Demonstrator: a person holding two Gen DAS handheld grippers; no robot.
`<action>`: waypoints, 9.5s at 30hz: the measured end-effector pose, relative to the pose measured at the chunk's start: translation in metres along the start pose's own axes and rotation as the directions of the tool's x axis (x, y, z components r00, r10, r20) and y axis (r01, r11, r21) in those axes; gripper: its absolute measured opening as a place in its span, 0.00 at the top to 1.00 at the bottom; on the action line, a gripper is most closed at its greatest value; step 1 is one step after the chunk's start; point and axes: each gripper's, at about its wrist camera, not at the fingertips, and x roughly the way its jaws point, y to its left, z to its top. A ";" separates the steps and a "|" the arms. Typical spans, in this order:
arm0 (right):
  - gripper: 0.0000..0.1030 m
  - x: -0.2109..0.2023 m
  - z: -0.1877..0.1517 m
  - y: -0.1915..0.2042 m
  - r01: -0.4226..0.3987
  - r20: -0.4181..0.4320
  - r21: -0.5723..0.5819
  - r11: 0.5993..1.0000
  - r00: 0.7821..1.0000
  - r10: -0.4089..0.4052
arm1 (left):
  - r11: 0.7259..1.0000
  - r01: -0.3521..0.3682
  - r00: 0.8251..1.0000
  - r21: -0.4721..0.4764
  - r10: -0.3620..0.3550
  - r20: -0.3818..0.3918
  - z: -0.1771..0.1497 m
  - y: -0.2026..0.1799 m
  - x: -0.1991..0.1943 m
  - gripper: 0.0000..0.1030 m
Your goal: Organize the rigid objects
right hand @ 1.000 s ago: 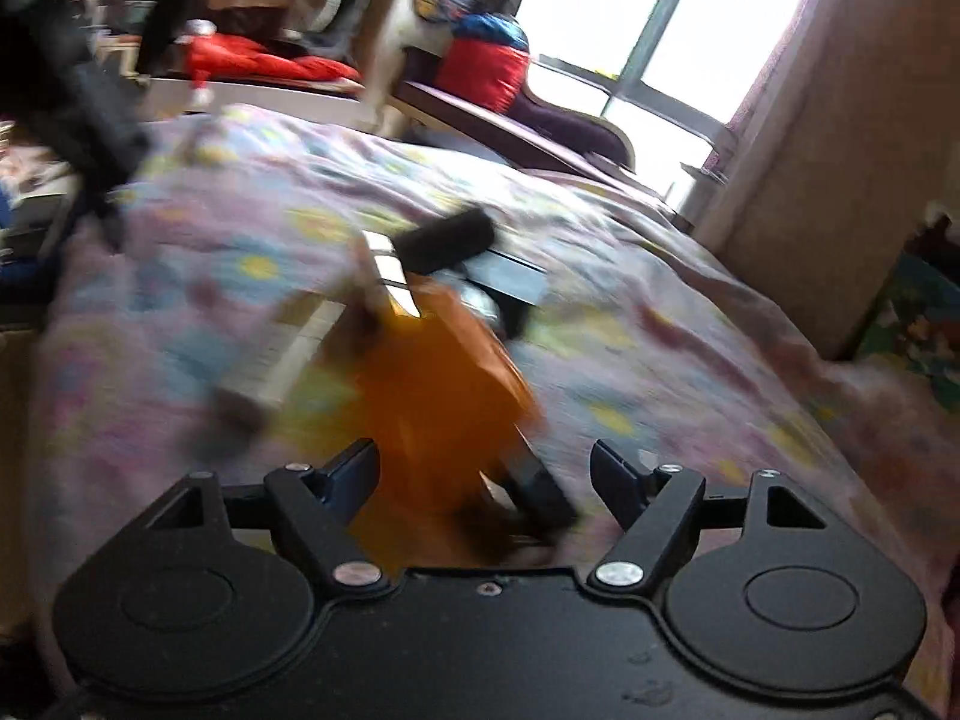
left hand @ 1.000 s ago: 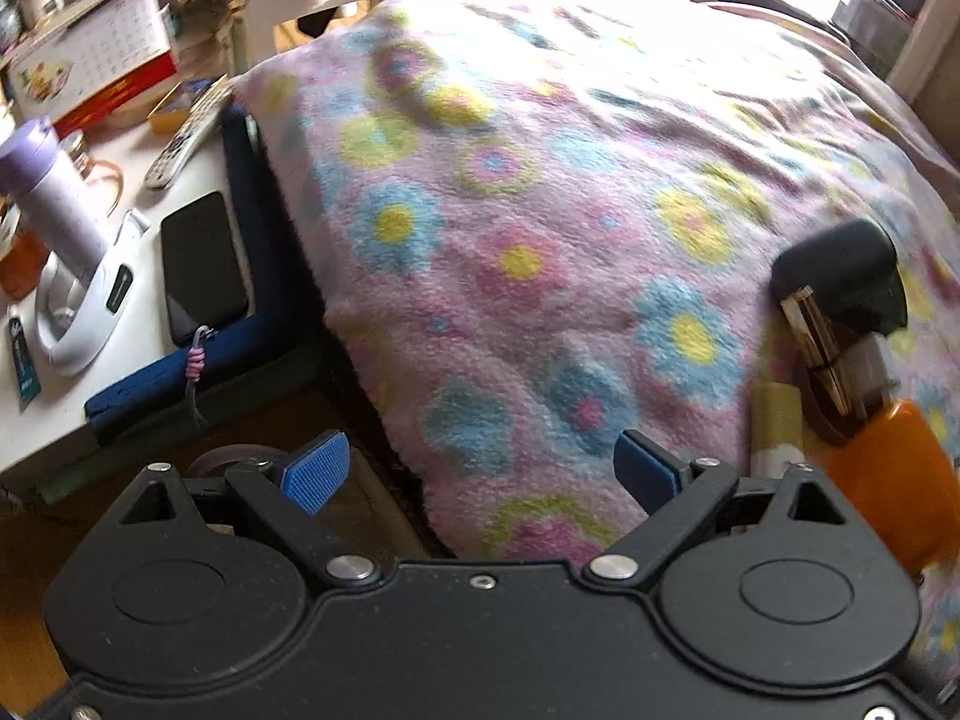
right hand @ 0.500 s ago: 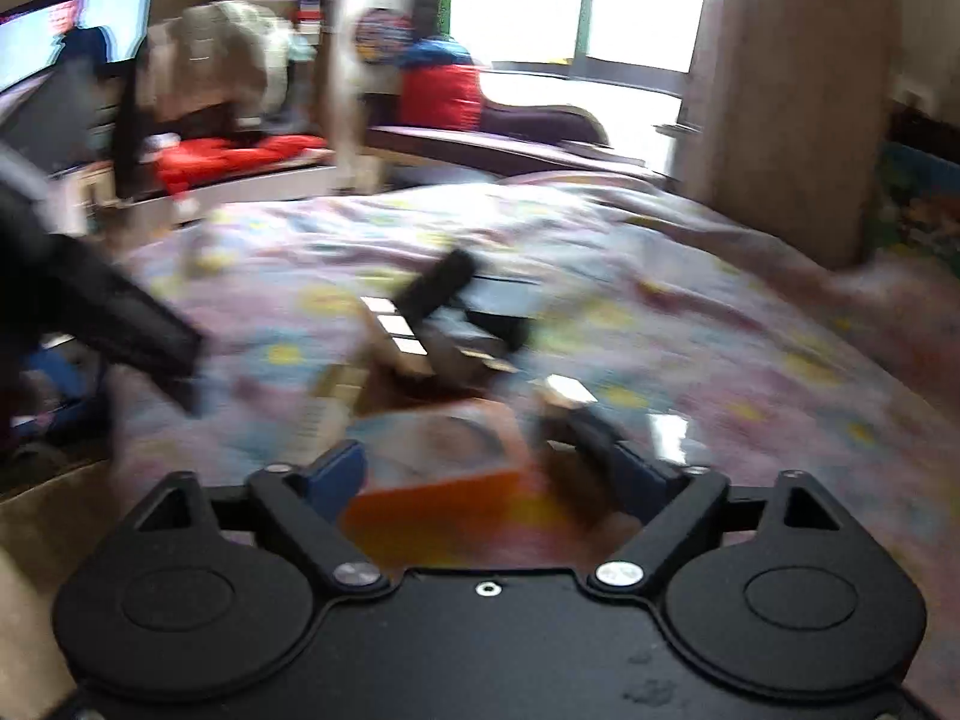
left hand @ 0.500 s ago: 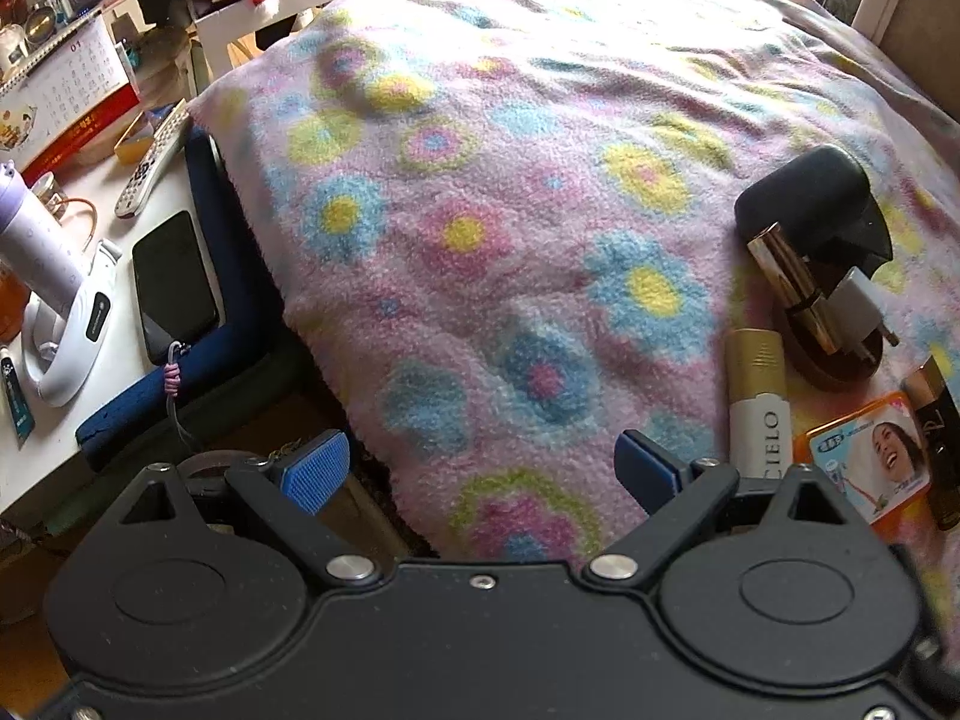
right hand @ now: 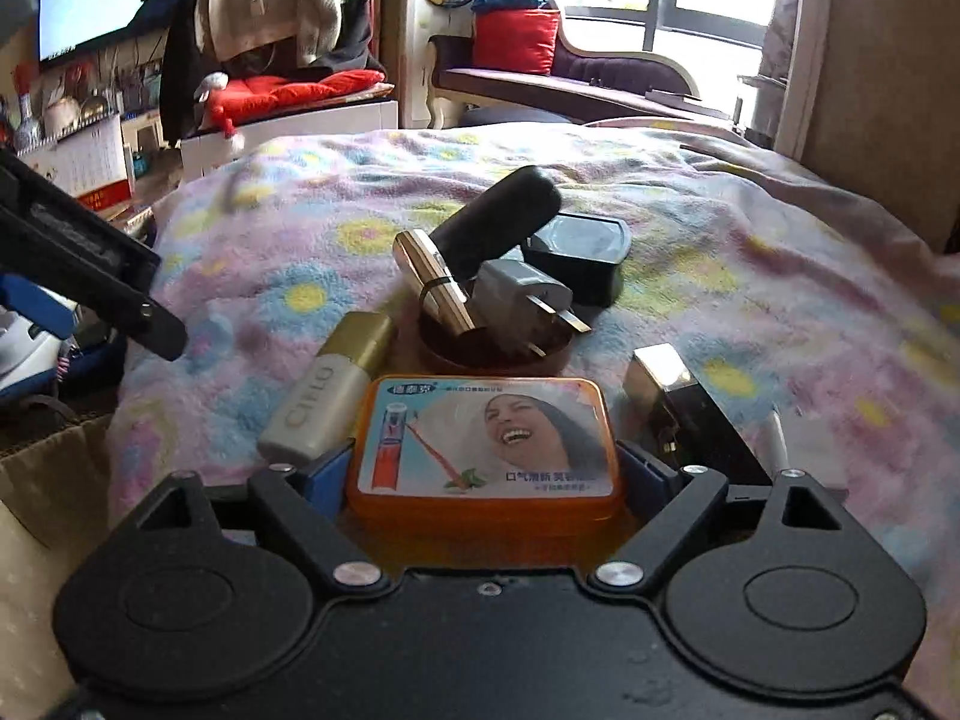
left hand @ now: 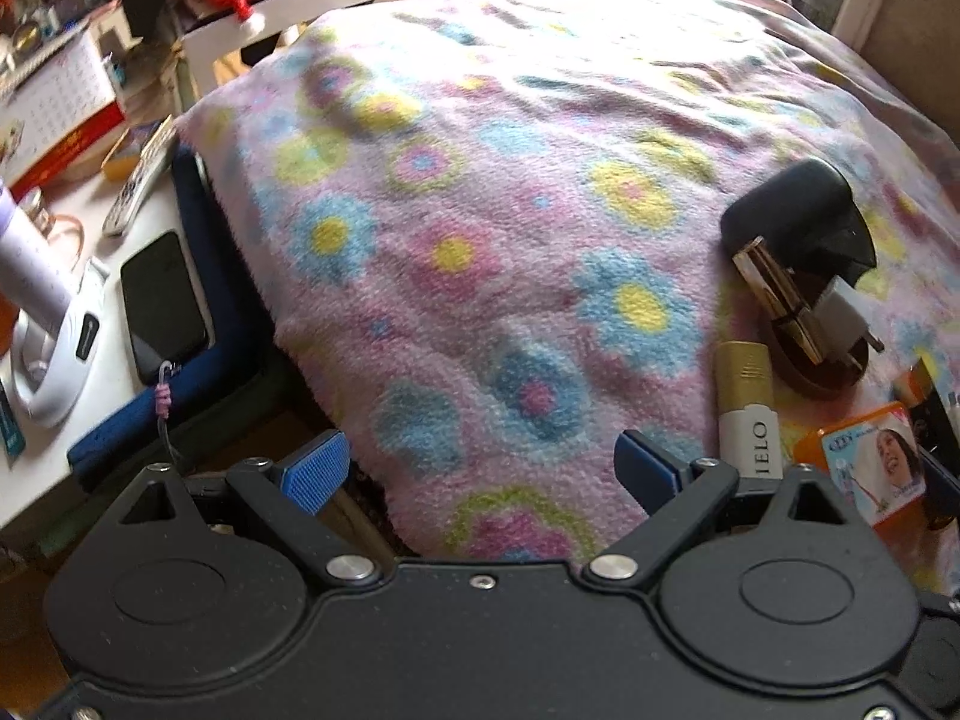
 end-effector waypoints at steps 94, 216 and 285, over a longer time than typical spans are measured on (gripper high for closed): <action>0.14 -0.089 0.041 -0.065 0.124 0.133 0.345 0.930 0.975 -0.179 | 0.999 0.035 0.999 -0.006 -0.035 -0.015 -0.022 0.083 -0.091 0.25; 0.10 -0.052 0.005 -0.007 0.039 -0.164 0.165 0.985 0.986 -0.012 | 0.994 -0.025 0.986 0.103 0.042 -0.163 -0.052 0.092 -0.051 0.15; 0.10 -0.042 -0.029 -0.110 0.287 0.019 0.417 0.863 0.946 -0.323 | 0.951 0.273 0.962 0.145 -0.273 -0.021 0.003 -0.078 0.009 0.15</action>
